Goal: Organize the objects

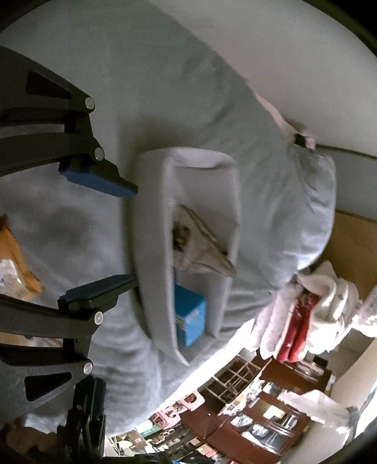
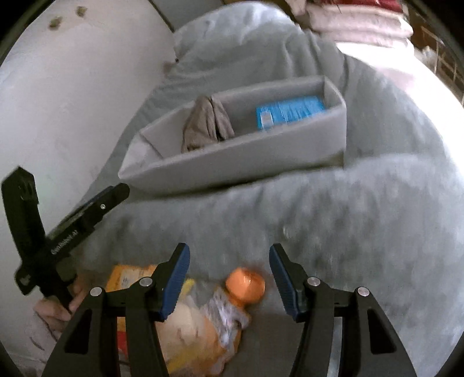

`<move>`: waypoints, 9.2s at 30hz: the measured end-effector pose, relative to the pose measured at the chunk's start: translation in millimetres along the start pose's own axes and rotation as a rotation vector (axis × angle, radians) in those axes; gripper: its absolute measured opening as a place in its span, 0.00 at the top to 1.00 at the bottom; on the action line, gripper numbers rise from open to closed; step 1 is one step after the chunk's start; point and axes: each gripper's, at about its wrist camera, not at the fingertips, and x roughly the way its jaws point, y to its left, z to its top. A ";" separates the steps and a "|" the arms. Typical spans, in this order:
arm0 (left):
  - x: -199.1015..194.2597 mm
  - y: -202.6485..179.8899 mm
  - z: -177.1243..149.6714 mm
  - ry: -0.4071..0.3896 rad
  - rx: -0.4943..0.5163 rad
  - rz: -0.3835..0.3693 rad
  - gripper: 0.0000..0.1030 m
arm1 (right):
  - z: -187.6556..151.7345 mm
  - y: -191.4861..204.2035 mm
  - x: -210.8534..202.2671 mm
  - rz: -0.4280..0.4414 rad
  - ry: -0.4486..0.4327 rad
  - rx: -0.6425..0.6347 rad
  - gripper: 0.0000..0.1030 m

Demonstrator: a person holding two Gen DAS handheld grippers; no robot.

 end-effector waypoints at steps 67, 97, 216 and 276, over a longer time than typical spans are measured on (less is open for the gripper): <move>10.2 -26.2 -13.0 -0.003 0.148 -0.016 0.47 | -12.9 -44.6 -48.7 -0.263 -0.377 0.273 0.69; 12.0 -26.0 -12.7 0.000 0.150 -0.017 0.47 | -1.8 -51.2 -27.2 -0.355 -0.312 0.240 0.69; 62.6 -12.5 87.4 0.039 0.056 -0.130 0.46 | 156.6 26.6 -37.3 -0.400 -0.560 0.013 0.70; -78.9 33.4 -44.7 -0.063 -0.012 0.149 0.43 | -15.3 80.3 27.2 0.160 0.319 -0.171 0.35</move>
